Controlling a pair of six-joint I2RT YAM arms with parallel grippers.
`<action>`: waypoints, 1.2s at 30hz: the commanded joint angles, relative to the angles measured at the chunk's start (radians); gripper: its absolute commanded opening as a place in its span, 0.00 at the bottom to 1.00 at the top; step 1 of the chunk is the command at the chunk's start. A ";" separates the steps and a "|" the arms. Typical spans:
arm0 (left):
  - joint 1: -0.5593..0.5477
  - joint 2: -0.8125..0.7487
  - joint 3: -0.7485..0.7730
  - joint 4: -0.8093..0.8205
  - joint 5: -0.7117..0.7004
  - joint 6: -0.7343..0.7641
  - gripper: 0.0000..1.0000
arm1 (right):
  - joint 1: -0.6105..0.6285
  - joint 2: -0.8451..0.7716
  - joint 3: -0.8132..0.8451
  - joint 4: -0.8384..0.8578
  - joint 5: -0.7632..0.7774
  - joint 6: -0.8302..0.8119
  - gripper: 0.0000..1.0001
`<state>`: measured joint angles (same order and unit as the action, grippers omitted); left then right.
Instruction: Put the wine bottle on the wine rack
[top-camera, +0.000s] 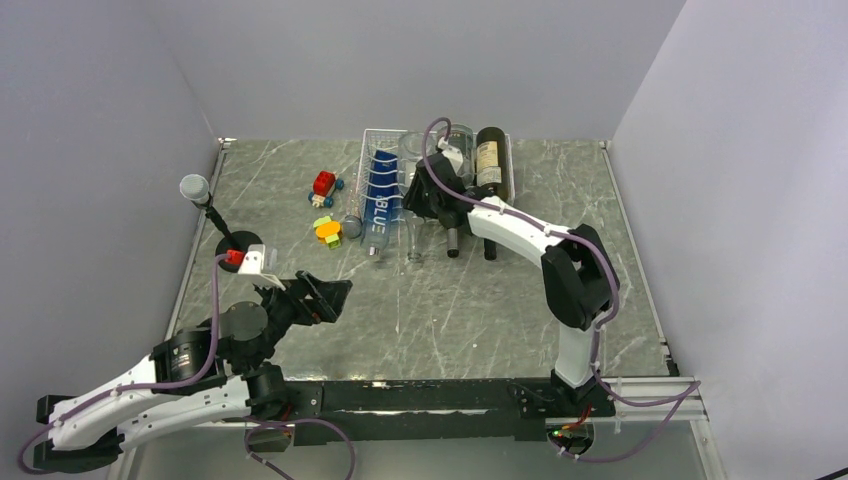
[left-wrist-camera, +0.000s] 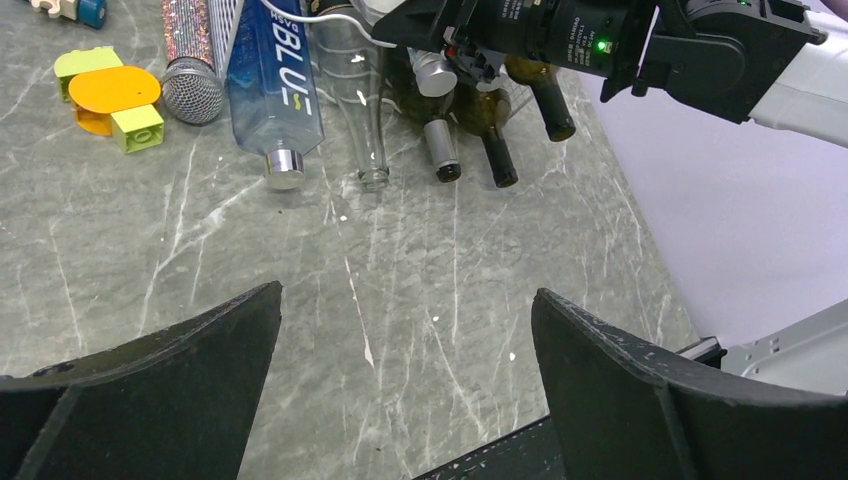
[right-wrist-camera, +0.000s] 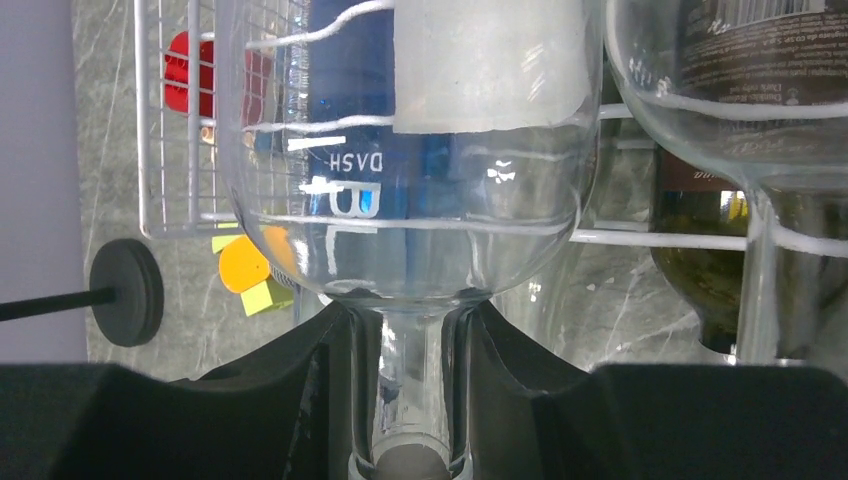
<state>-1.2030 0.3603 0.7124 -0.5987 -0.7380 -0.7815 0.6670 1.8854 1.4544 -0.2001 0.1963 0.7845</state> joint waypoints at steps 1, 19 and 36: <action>0.002 -0.013 0.017 0.005 -0.003 -0.010 0.99 | -0.050 -0.027 0.048 0.189 0.134 0.047 0.00; 0.002 -0.010 0.027 -0.003 -0.014 -0.005 0.99 | -0.081 0.071 0.108 0.123 0.125 0.061 0.49; 0.002 -0.015 0.035 -0.007 -0.029 -0.017 0.99 | -0.052 -0.116 0.032 0.025 0.153 -0.001 1.00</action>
<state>-1.2026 0.3553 0.7128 -0.6106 -0.7406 -0.7815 0.6186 1.8946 1.4921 -0.1295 0.2691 0.8230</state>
